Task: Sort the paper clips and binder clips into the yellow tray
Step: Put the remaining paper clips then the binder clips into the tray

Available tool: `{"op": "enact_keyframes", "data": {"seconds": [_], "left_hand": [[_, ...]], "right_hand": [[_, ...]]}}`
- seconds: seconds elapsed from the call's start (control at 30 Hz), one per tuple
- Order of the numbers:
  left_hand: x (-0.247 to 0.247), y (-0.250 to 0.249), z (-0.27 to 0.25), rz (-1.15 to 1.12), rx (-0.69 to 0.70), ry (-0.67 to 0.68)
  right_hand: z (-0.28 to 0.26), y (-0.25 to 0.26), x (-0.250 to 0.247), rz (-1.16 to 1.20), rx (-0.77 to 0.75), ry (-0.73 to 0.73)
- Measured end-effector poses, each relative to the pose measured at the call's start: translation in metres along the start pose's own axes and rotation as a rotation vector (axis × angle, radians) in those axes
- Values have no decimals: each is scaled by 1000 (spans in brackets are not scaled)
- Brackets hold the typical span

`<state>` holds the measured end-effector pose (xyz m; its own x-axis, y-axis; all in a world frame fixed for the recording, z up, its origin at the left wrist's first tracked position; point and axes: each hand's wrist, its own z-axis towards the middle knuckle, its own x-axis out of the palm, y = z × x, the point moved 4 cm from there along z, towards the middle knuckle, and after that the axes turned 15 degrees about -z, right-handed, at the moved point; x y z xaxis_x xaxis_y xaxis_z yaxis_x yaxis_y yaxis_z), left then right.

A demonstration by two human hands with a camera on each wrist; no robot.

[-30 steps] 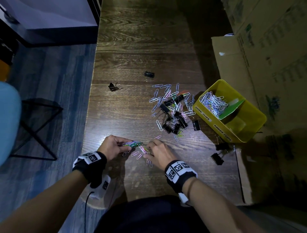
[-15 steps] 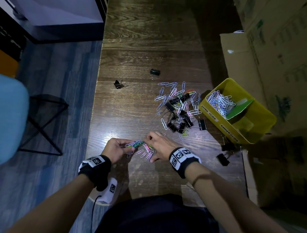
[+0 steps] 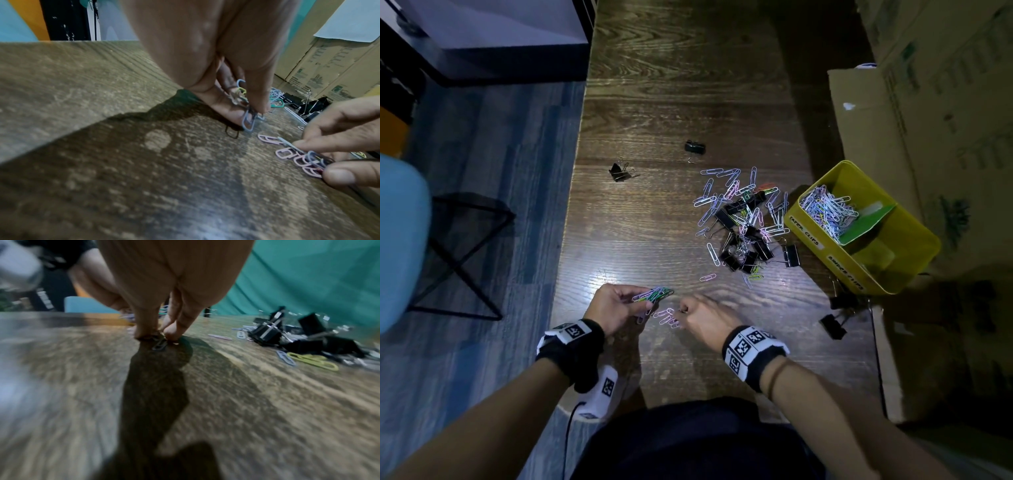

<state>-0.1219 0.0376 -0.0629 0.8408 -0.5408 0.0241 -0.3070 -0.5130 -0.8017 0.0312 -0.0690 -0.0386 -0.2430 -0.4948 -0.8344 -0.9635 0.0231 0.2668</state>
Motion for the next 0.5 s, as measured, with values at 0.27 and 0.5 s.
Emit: {"op": "enact_keyframes", "data": {"seconds": [0.27, 0.5], "left_hand": [[2, -3, -4, -12, 8, -20], [5, -5, -5, -46, -14, -40]], "right_hand": [[-13, 20, 7, -288, -110, 77], [-9, 1, 4, 9, 224, 46]]}}
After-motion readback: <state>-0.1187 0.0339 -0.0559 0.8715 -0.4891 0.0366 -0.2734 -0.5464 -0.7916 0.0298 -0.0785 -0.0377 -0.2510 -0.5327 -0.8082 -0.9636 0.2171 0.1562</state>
